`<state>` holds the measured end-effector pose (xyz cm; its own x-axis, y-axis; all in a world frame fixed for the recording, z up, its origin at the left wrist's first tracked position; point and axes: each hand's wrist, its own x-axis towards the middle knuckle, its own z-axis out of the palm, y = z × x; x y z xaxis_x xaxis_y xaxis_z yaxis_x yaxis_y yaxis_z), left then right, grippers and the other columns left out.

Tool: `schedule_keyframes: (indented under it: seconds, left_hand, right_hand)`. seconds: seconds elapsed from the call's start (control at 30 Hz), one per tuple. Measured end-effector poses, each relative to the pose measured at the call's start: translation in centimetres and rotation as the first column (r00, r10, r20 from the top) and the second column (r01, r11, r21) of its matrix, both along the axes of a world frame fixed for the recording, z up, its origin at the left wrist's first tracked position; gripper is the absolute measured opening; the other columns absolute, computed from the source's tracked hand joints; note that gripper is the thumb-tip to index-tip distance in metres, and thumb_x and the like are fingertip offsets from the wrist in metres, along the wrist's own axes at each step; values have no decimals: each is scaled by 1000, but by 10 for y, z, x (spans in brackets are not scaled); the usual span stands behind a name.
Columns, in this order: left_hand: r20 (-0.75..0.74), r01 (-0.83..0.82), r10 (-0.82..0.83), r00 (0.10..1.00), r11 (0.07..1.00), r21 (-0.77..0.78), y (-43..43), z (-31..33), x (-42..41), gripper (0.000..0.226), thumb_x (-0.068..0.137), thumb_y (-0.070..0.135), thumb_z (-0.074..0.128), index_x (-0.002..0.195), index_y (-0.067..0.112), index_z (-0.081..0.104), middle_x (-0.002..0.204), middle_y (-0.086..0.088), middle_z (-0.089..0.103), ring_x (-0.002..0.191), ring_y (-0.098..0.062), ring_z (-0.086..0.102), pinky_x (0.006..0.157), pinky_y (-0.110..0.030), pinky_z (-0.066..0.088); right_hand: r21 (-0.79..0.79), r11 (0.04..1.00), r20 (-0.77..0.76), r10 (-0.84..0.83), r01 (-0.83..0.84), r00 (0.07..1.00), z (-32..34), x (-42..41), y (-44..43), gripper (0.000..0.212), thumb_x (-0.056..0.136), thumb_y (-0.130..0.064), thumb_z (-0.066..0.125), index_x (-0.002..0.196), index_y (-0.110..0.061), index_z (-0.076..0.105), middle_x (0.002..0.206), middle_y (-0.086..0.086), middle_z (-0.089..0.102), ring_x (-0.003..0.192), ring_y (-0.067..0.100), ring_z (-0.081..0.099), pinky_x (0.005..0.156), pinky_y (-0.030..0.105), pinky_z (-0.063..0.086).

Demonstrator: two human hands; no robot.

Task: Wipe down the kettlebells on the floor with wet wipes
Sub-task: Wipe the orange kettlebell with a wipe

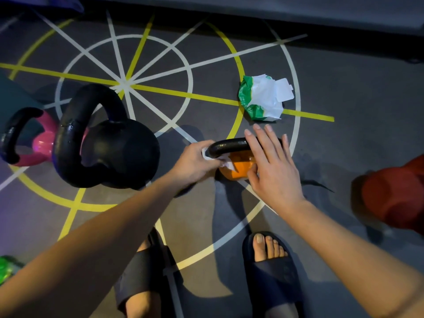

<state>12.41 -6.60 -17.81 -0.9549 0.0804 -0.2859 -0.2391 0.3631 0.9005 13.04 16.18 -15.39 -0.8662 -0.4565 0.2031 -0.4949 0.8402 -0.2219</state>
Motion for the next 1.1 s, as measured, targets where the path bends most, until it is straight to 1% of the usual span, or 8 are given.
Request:
schedule_keyframes:
  seconds: [0.1,0.2,0.43,0.6,0.7,0.83,1.0,1.1]
  left_hand:
    - [-28,-407,407,913,904,-128,44,4,15,20,81,22,85,98,25,75,87,11,74,90,-4,67,90,-31,56]
    - [-25,-555,564,825,802,-219,63,0,18,21,84,31,82,102,27,74,92,10,72,96,-11,67,95,-35,54]
    - [-99,-112,99,990,983,-144,7,1,29,43,84,32,83,124,27,70,105,16,73,102,1,66,87,-23,53]
    - [-208,-276,256,944,958,-76,20,8,45,42,88,21,80,129,24,68,106,19,71,102,6,64,84,-7,46]
    - [-194,-391,374,907,919,-53,31,5,46,44,87,22,80,129,21,68,109,17,71,108,6,63,89,-7,46]
    - [-91,-293,290,953,956,-17,24,-1,35,44,83,28,83,126,22,72,109,11,76,108,-3,67,96,-23,53]
    - [64,-161,166,984,984,-77,14,-10,23,41,83,24,84,122,23,72,105,11,76,101,-1,68,87,-21,56]
    - [36,-254,255,966,967,-22,21,-8,33,32,86,25,82,117,23,74,101,11,76,99,-2,69,85,-21,54]
  right_hand:
    - [-5,1000,-9,-10,10,1000,0,2,0,79,92,-9,63,161,-16,24,168,8,22,158,25,9,126,56,12]
    - [12,1000,-26,2,-2,1000,-1,3,2,80,90,-8,64,161,-16,26,168,8,23,157,26,12,126,56,13]
    - [18,1000,-17,-3,3,1000,1,-1,-2,74,93,-14,53,161,-15,25,168,9,23,157,28,13,125,57,15]
    - [5,1000,-5,-10,10,1000,1,0,-2,77,91,-8,60,160,-15,26,167,8,25,157,27,14,125,56,17]
    - [8,1000,0,-9,9,1000,3,0,-2,77,92,-8,59,160,-15,26,167,8,25,157,26,14,126,54,16]
    - [10,1000,5,-7,7,1000,4,-3,-2,77,91,-8,59,161,-16,25,167,7,25,157,25,15,126,54,17]
    - [2,1000,10,-17,17,1000,4,-5,-4,76,93,-9,58,161,-17,25,167,6,25,157,25,15,125,55,18]
    - [-1,1000,4,-3,3,1000,4,-3,-1,76,92,-8,58,161,-16,26,167,7,26,157,25,16,125,54,19]
